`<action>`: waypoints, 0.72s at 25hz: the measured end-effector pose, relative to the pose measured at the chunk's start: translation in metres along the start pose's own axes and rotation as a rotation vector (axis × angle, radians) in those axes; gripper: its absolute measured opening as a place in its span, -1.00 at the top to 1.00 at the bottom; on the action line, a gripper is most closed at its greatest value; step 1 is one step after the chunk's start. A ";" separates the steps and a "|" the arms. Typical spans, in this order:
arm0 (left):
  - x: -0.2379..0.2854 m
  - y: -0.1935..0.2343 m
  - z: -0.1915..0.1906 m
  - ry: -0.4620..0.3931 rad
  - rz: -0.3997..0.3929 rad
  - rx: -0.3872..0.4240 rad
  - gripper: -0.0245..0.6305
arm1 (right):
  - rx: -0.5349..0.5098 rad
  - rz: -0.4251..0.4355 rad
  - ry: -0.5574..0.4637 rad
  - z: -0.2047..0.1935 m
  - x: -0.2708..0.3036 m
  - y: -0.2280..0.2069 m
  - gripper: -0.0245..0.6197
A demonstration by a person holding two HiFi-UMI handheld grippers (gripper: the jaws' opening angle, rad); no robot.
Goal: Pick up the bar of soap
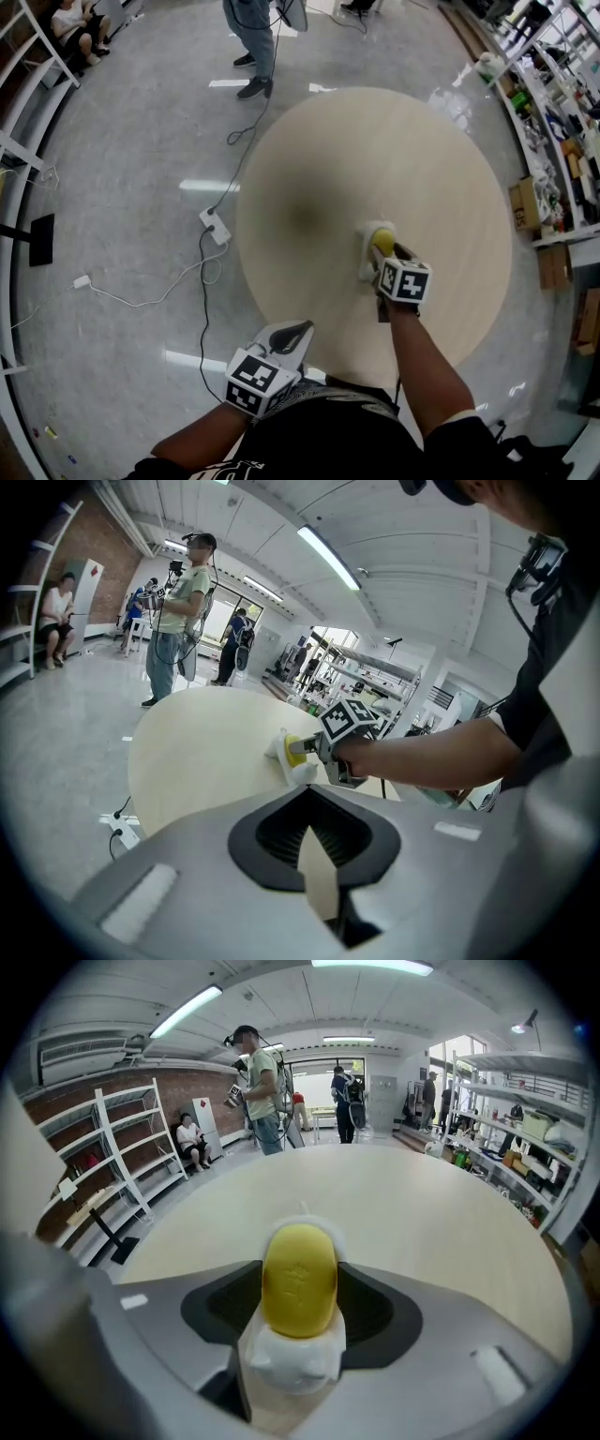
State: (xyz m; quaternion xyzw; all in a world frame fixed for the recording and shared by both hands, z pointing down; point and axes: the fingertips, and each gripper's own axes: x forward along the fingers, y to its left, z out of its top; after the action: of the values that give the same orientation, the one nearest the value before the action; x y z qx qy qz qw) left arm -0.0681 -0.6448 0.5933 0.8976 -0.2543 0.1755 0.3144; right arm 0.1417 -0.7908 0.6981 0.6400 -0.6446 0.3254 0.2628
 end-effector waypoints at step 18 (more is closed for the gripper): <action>-0.019 0.004 -0.012 -0.015 0.014 -0.007 0.90 | 0.022 0.014 -0.072 0.014 -0.008 0.006 0.11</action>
State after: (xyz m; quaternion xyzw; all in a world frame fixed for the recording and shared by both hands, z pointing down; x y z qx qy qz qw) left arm -0.0873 -0.6328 0.5949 0.8960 -0.2635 0.1699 0.3144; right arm 0.1374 -0.7962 0.6819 0.6497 -0.6543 0.3110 0.2303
